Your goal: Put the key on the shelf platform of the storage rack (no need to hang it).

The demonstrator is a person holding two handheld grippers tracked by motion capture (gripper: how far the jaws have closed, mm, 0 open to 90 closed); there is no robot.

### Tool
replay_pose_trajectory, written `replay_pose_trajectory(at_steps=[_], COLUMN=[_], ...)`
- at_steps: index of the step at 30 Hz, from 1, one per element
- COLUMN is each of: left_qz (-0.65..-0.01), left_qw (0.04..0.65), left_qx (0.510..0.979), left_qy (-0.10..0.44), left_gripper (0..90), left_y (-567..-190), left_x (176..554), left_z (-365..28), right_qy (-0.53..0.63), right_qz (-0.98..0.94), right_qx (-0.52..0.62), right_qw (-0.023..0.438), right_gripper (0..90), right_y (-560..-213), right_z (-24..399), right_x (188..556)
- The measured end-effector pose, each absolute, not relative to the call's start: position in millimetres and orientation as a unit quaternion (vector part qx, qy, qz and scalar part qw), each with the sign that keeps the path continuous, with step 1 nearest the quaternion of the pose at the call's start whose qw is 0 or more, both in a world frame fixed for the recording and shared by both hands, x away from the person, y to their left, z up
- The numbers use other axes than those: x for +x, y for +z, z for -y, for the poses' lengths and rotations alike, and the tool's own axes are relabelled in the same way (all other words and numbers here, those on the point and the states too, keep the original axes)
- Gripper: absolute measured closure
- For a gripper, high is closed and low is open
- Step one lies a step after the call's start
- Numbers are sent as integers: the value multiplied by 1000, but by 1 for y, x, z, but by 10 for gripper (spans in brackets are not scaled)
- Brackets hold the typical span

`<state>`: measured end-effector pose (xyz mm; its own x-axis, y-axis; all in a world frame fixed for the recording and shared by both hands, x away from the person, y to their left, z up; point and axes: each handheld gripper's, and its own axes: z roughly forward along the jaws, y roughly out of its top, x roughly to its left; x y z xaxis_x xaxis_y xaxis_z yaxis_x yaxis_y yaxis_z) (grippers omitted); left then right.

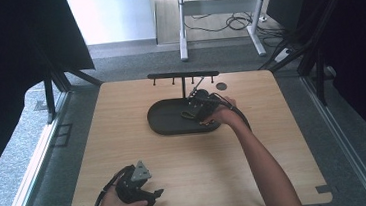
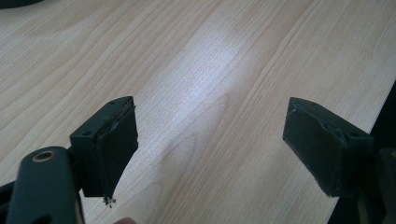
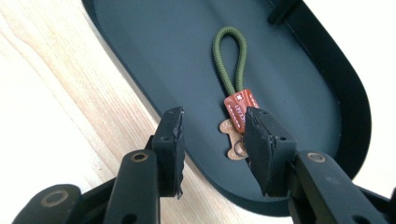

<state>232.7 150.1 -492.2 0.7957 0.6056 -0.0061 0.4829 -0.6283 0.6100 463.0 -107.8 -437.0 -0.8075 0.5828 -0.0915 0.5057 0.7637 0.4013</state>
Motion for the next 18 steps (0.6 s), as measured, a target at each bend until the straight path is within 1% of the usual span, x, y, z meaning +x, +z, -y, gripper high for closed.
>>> replay_pose_trajectory(at_steps=[10,18], left_qz=[-303,-304], left_qw=[303,300], left_qx=[898,898], left_qy=[102,103], left_gripper=[185,185], left_y=[-493,-494], left_x=[233,234], left_z=[-150,-149], right_qy=[201,226], right_qz=[-928,-920], right_qx=[295,299], right_qw=[111,114], right_gripper=[580,572], right_y=[-427,-424], right_z=[126,151], right_x=[445,424])
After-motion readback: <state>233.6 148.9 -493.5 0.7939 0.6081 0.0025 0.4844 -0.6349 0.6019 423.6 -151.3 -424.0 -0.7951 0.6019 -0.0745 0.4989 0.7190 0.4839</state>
